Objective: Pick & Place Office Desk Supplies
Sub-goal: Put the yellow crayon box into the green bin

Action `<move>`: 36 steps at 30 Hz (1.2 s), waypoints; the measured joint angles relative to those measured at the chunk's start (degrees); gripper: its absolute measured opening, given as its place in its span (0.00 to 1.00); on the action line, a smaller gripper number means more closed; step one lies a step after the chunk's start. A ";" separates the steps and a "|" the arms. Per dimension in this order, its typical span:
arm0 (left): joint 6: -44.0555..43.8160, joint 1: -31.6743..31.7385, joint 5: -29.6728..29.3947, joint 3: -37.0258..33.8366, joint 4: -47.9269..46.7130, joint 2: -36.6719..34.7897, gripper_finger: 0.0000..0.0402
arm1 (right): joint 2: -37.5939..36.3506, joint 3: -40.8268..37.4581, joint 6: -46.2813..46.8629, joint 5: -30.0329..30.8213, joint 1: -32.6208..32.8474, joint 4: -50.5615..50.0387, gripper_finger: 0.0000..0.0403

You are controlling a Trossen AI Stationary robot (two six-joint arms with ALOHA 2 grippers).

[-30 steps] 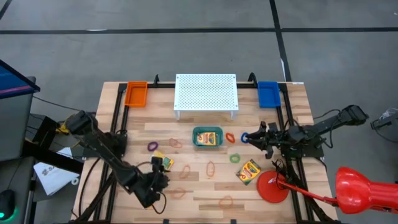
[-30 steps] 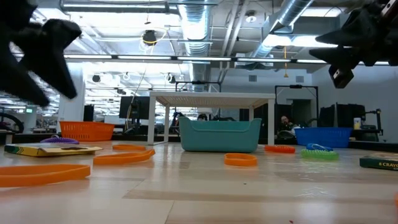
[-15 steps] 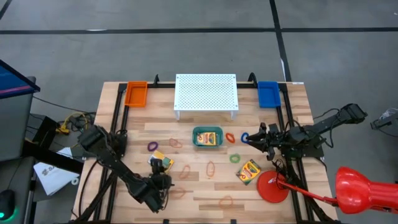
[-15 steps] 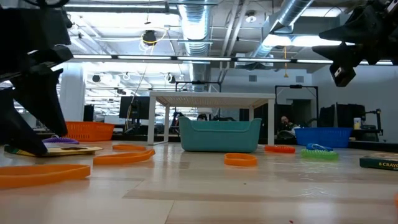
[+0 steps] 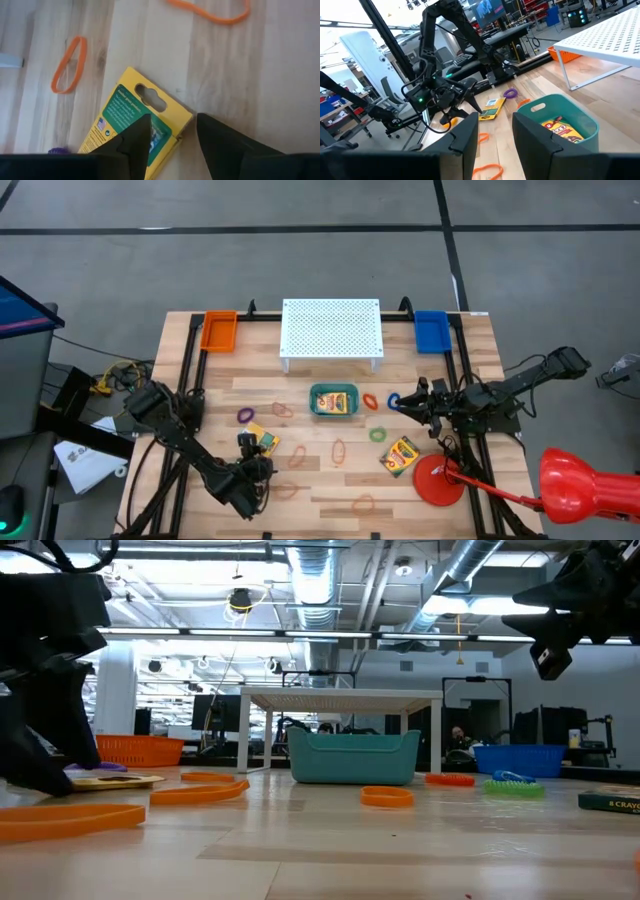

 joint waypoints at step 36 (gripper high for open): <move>-13.17 3.65 -2.47 -4.92 7.16 -5.39 0.00 | 0.00 0.00 0.02 0.00 0.00 0.17 0.29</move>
